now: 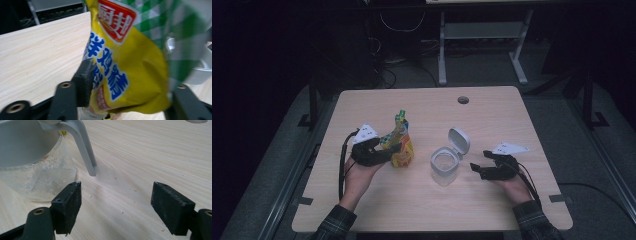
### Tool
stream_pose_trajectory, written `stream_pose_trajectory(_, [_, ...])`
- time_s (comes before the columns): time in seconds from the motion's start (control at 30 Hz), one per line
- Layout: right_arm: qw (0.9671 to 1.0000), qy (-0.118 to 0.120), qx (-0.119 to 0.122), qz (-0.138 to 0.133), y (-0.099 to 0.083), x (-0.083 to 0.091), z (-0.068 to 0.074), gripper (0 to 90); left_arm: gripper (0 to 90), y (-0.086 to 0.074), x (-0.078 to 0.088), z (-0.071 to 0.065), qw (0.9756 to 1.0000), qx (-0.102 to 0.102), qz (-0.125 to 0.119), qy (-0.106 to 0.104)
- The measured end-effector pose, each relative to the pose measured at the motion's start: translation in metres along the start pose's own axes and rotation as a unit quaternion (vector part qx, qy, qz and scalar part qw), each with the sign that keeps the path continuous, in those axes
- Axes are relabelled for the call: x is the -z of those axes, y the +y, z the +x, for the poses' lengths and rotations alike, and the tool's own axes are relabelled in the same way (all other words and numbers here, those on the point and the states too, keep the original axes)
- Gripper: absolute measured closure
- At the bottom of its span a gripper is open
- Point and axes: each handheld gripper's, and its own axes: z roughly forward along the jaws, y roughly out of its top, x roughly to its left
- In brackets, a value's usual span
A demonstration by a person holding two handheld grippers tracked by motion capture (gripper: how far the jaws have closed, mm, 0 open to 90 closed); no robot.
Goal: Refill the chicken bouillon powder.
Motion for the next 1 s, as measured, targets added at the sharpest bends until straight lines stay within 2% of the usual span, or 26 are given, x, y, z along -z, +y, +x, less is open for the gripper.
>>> stream_pose_trajectory(0.23, [1.0, 0.0, 0.001, 0.001, 0.0, 0.0, 0.0, 24.1, 64.9, 0.002, 0.005, 0.002, 0.9995, -0.024, 0.003, 0.018])
stream_pose_trajectory(0.27, [1.0, 0.0, 0.001, 0.002, 0.0, -0.001, 0.001, 24.1, 69.7, 0.003, 0.006, 0.002, 0.9996, -0.022, -0.001, 0.02])
stream_pose_trajectory(0.3, [1.0, 0.0, 0.001, 0.002, 0.0, -0.001, 0.001, 24.1, 69.7, 0.003, 0.007, 0.004, 0.9995, -0.024, 0.0, 0.02])
stream_pose_trajectory(0.33, [1.0, 0.0, 0.0, 0.002, 0.0, -0.001, 0.001, 24.1, 76.6, 0.005, 0.008, 0.007, 0.9996, -0.022, -0.006, 0.018])
stream_pose_trajectory(0.4, [1.0, 0.0, -0.002, 0.003, 0.0, -0.001, 0.001, 24.1, 80.2, 0.006, 0.009, 0.008, 0.9996, -0.023, -0.005, 0.016])
stream_pose_trajectory(0.73, [1.0, 0.0, 0.003, 0.002, 0.0, -0.001, 0.0, 24.1, 86.7, 0.009, 0.009, 0.013, 0.9992, -0.039, 0.001, -0.007])
stream_pose_trajectory(0.87, [1.0, -0.001, 0.003, 0.002, 0.0, -0.001, 0.0, 24.1, 89.0, 0.009, 0.008, 0.016, 0.9995, -0.03, -0.002, -0.011])
stream_pose_trajectory(0.9, [1.0, -0.001, 0.0, 0.003, 0.0, -0.001, 0.0, 24.1, 89.5, 0.009, 0.008, 0.019, 0.9997, -0.022, -0.004, -0.013])
stream_pose_trajectory(1.0, [1.0, -0.002, -0.002, 0.004, -0.001, -0.001, 0.0, 24.1, 90.0, 0.01, 0.008, 0.021, 0.9996, -0.021, -0.004, -0.019])
